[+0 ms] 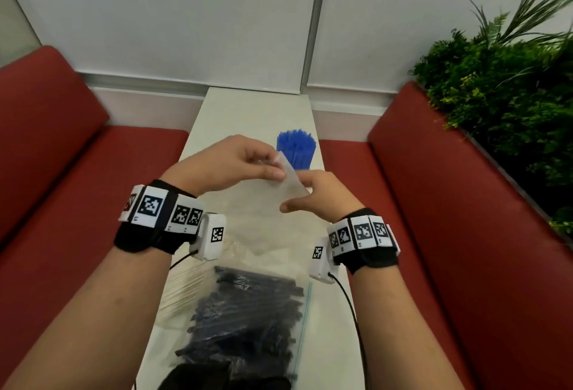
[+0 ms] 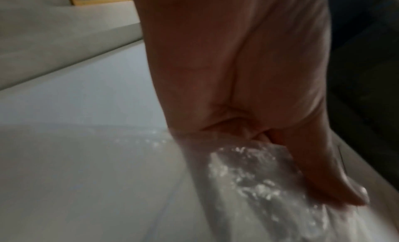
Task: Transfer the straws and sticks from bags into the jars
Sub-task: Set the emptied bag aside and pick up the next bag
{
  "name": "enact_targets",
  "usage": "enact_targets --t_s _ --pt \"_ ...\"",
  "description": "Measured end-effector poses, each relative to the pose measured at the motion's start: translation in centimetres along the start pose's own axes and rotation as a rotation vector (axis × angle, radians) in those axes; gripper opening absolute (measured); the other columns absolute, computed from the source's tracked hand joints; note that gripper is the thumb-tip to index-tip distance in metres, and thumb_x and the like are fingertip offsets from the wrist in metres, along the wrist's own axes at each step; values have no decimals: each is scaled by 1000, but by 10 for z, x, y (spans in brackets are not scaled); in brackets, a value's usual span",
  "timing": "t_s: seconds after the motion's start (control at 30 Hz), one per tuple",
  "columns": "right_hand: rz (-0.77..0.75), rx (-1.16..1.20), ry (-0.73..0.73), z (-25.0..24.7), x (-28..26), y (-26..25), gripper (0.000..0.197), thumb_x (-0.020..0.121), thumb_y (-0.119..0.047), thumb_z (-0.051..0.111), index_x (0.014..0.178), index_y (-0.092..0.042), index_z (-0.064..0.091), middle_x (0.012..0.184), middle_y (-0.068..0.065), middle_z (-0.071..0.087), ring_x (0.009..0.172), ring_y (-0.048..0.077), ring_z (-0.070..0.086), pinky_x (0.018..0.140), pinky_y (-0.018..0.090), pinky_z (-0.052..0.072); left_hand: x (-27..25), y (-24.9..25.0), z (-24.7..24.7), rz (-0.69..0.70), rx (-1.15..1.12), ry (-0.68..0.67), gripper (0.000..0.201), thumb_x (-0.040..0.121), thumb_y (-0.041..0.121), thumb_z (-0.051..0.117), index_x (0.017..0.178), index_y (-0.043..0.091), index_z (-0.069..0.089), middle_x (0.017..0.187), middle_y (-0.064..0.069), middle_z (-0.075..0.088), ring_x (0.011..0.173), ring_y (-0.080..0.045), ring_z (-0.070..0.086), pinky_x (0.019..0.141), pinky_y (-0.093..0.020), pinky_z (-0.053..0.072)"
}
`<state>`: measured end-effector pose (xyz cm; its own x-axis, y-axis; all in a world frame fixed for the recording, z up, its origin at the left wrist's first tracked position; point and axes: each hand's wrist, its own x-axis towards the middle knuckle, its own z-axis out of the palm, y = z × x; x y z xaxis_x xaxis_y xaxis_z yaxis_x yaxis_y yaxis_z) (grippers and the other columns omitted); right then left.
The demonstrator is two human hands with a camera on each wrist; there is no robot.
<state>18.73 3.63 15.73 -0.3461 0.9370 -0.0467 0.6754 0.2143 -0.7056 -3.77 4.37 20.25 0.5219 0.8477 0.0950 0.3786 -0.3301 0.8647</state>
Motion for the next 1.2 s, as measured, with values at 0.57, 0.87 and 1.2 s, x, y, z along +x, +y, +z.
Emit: enact_targets --t_s 0.57,0.87,1.2 --pt "222 829 449 -25 -50 61 31 79 -24 86 93 0 73 93 29 72 78 34 67 79 57 57 -10 -83 51 -43 -1037 -162 86 87 45 73 157 16 32 159 -20 35 143 -41 40 108 -58 43" --pt "473 571 489 -6 -88 140 20 79 -31 82 93 -18 74 91 3 78 86 24 75 79 43 60 45 -115 135 -465 -763 240 26 90 6 72 114 -3 68 112 -18 74 81 -18 75 66 -27 60" --pt "869 485 253 62 -83 224 26 95 -16 67 118 -3 69 104 9 73 90 27 70 84 39 58 55 -176 183 -816 -662 39 16 96 1 63 110 1 57 102 -21 61 77 -26 71 66 -31 58"
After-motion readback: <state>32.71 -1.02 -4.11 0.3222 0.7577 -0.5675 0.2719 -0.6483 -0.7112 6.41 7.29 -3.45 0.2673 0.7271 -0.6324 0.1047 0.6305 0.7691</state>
